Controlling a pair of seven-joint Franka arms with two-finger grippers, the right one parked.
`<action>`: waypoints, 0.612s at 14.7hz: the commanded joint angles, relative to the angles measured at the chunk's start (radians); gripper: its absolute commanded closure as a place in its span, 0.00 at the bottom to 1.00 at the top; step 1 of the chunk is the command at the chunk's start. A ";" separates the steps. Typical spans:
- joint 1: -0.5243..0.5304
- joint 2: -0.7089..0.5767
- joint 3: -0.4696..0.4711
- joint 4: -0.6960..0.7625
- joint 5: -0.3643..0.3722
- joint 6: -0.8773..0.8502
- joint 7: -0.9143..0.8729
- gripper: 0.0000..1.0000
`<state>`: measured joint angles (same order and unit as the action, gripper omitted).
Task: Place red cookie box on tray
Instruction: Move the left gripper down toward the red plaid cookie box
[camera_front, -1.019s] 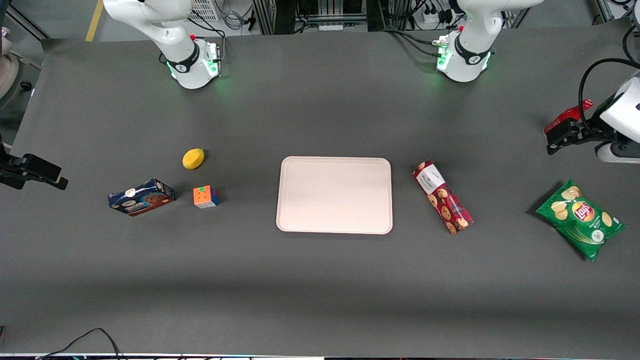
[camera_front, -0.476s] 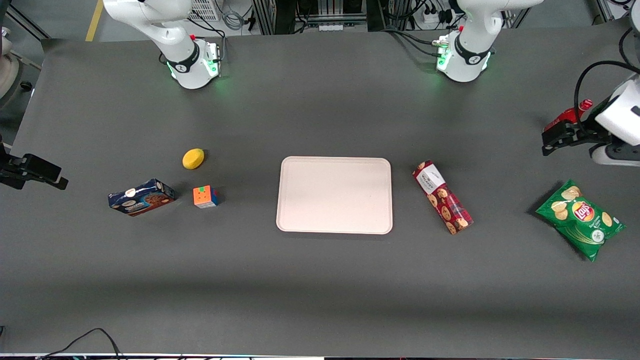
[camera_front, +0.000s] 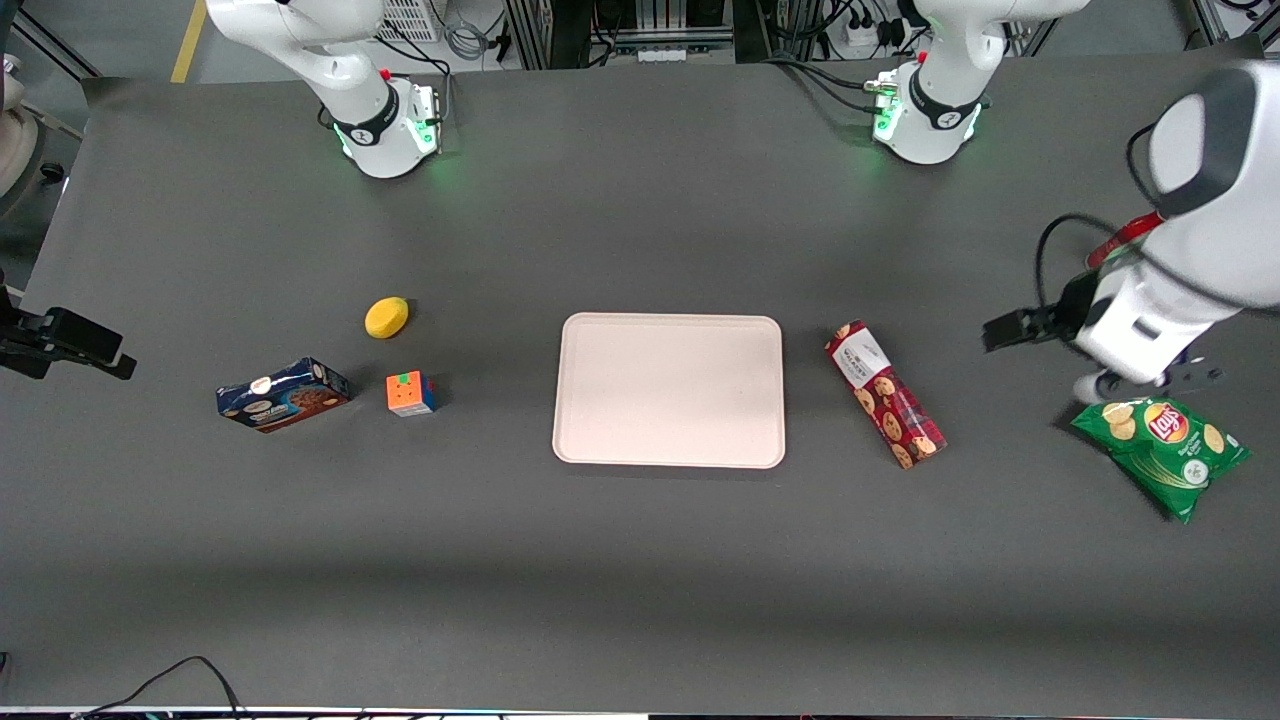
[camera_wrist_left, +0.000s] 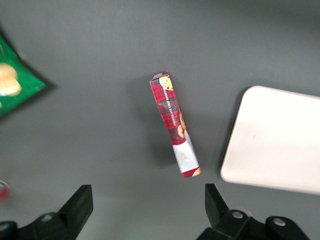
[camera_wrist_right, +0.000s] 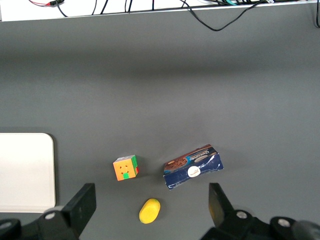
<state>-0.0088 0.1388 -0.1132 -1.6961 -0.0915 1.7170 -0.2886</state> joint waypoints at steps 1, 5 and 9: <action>-0.071 0.056 0.007 -0.055 -0.004 0.114 -0.188 0.00; -0.088 0.047 0.007 -0.224 -0.001 0.295 -0.265 0.00; -0.109 0.041 0.013 -0.457 -0.001 0.611 -0.276 0.00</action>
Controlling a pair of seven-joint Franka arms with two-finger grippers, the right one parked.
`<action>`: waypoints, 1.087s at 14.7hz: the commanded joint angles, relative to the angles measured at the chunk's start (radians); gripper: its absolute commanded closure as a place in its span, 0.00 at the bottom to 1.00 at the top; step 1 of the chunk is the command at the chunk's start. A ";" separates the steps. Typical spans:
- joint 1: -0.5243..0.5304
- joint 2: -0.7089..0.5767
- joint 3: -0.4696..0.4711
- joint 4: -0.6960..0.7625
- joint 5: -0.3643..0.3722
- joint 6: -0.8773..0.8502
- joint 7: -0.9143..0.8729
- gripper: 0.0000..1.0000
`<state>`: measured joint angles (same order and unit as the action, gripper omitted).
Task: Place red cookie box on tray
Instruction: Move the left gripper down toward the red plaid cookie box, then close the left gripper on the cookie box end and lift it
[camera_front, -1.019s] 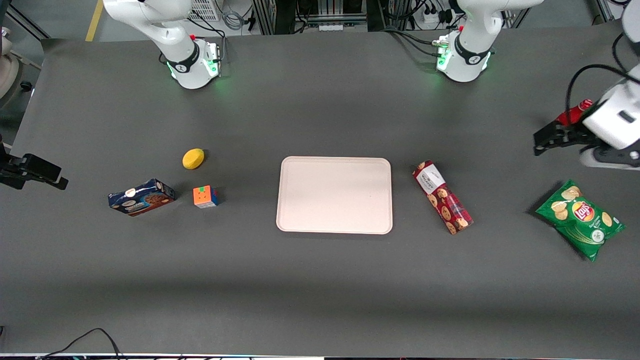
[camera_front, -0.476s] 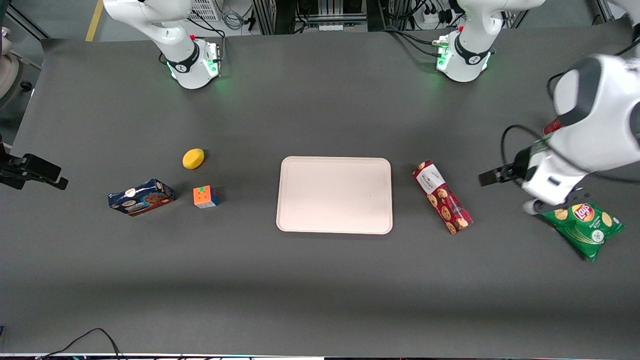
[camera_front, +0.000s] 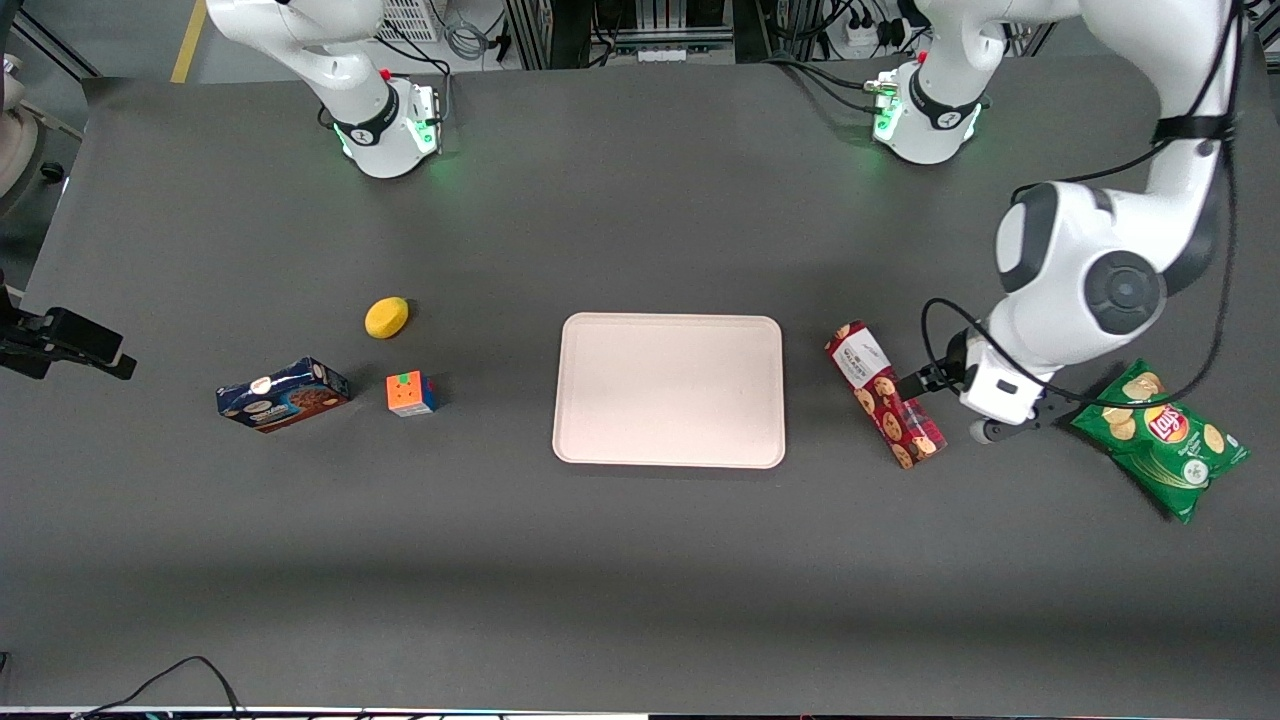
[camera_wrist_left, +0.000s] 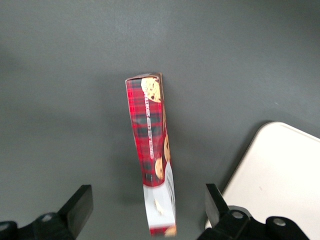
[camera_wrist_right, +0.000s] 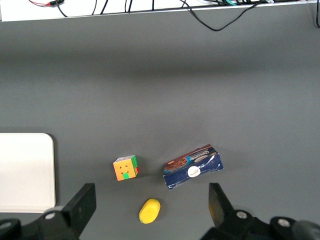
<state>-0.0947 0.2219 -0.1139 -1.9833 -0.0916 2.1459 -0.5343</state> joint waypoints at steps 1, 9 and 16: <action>-0.025 -0.036 0.014 -0.202 0.000 0.236 -0.033 0.00; -0.075 0.083 0.011 -0.264 -0.005 0.453 -0.172 0.00; -0.089 0.108 0.016 -0.246 0.000 0.448 -0.181 0.81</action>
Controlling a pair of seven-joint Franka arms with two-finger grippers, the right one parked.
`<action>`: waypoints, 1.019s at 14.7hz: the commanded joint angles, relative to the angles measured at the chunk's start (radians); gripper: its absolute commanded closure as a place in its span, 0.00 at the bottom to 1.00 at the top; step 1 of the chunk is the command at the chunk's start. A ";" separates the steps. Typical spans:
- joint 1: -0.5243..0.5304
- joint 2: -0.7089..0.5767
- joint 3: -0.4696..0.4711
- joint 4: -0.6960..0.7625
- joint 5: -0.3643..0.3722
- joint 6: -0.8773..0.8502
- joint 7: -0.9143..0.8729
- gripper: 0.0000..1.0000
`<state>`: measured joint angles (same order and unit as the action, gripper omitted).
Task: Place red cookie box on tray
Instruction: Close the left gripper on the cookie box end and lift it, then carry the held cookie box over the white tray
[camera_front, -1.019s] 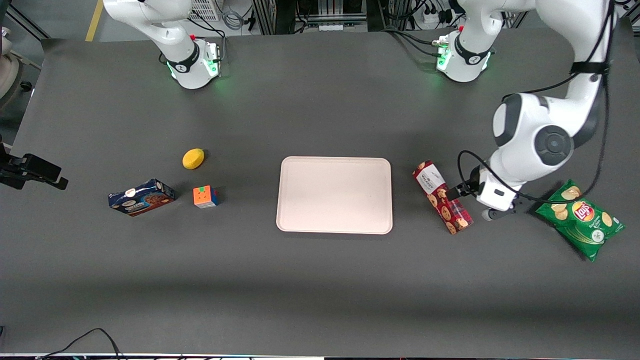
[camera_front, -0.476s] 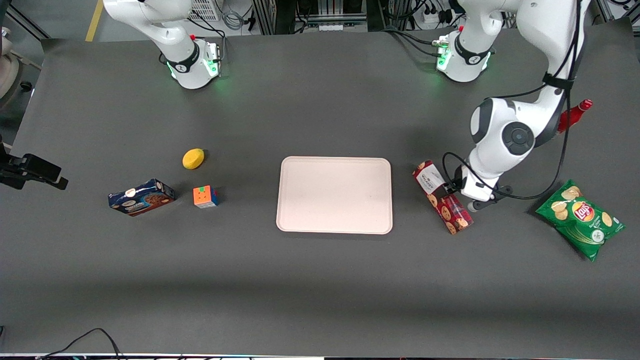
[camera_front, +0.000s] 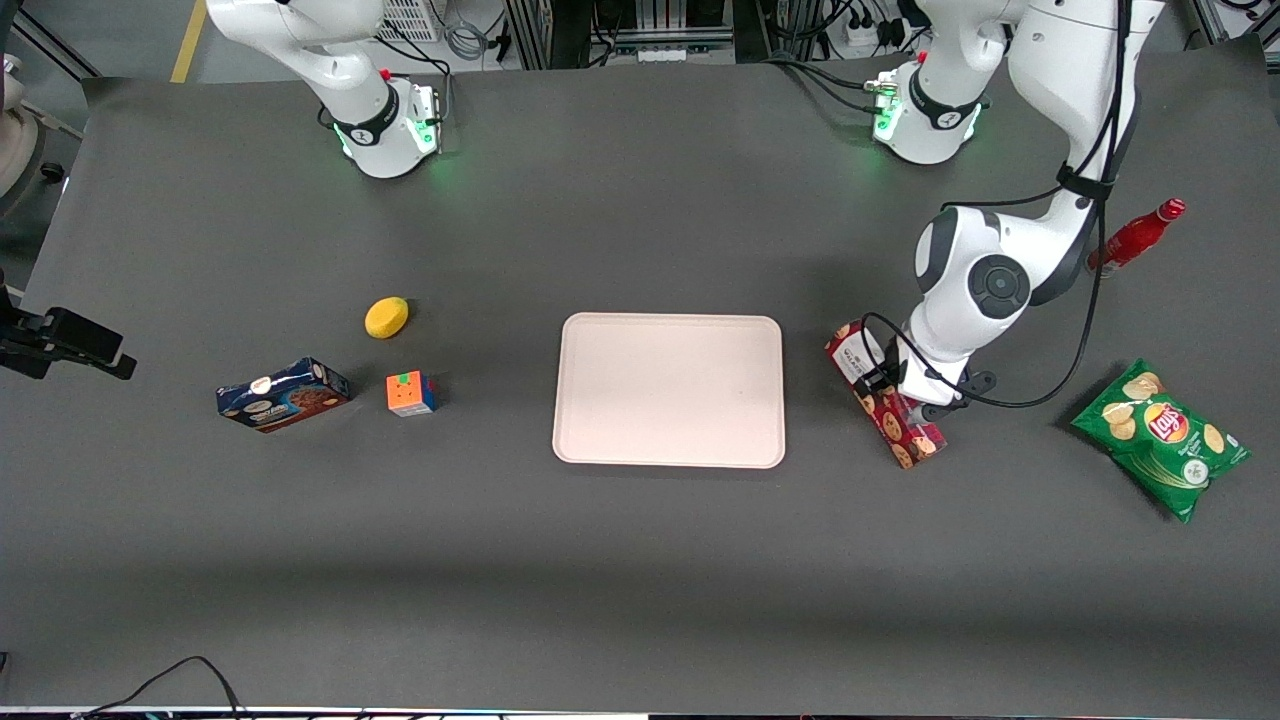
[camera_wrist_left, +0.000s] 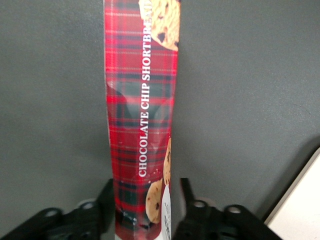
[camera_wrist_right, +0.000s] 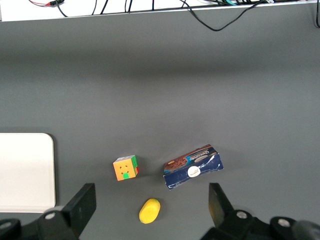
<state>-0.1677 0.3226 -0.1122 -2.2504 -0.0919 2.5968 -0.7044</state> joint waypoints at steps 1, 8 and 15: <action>-0.016 0.007 0.016 0.026 0.001 -0.010 -0.009 0.95; -0.033 -0.053 0.035 0.119 0.003 -0.146 0.160 1.00; -0.199 0.039 -0.030 0.550 0.012 -0.494 0.201 0.97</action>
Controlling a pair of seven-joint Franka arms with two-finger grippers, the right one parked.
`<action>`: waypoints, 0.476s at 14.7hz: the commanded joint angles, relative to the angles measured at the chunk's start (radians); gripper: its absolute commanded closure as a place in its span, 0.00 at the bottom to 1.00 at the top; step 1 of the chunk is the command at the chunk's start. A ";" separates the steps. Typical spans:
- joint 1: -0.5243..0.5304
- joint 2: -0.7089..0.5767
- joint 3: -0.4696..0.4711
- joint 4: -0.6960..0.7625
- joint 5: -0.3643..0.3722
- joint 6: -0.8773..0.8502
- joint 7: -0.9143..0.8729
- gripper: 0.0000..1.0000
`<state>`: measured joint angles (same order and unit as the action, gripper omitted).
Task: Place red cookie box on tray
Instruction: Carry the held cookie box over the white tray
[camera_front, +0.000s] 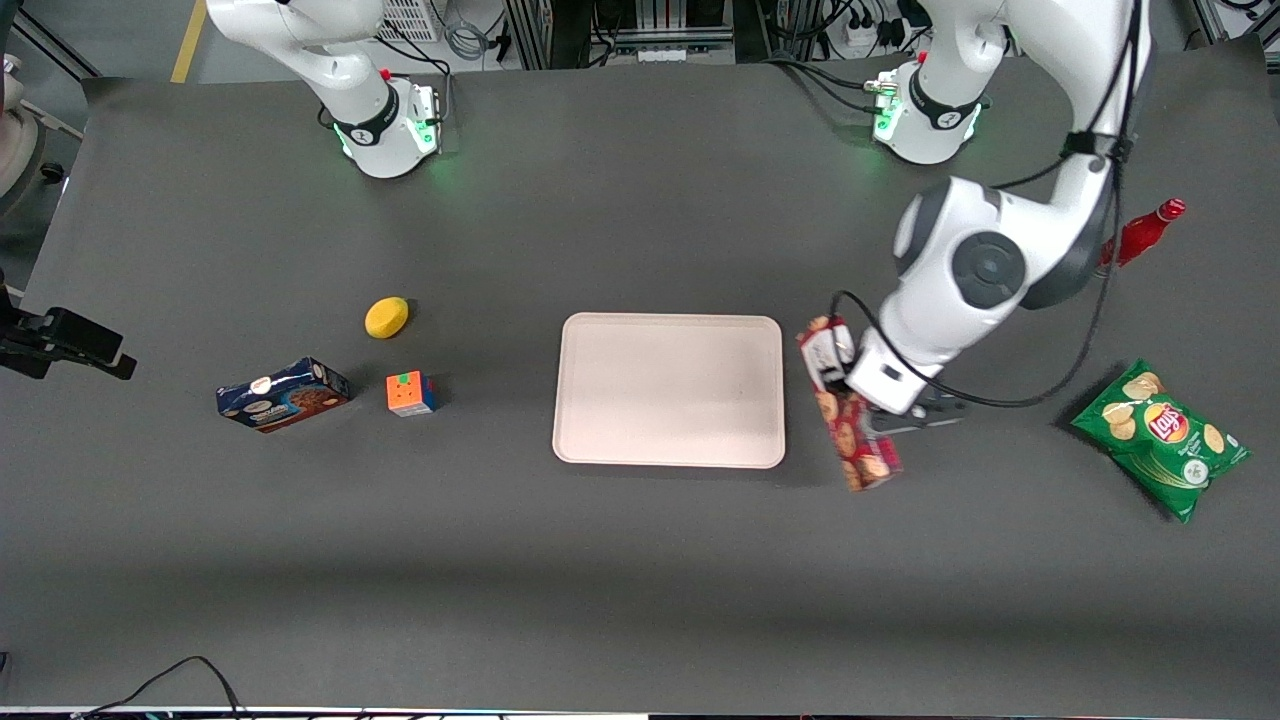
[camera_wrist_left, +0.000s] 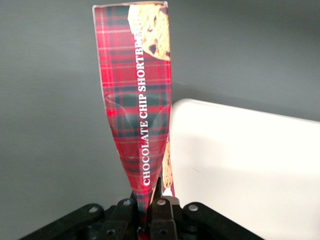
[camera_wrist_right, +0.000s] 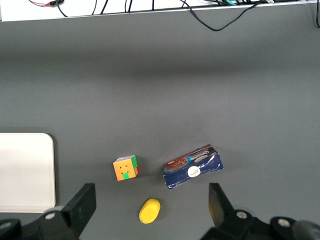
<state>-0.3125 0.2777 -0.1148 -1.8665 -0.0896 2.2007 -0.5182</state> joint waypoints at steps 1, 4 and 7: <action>-0.074 0.113 -0.045 0.200 0.046 -0.098 0.014 0.97; -0.123 0.199 -0.074 0.250 0.142 -0.092 0.009 0.97; -0.146 0.248 -0.074 0.247 0.206 -0.081 0.006 0.97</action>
<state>-0.4388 0.4650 -0.1955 -1.6700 0.0472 2.1331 -0.5181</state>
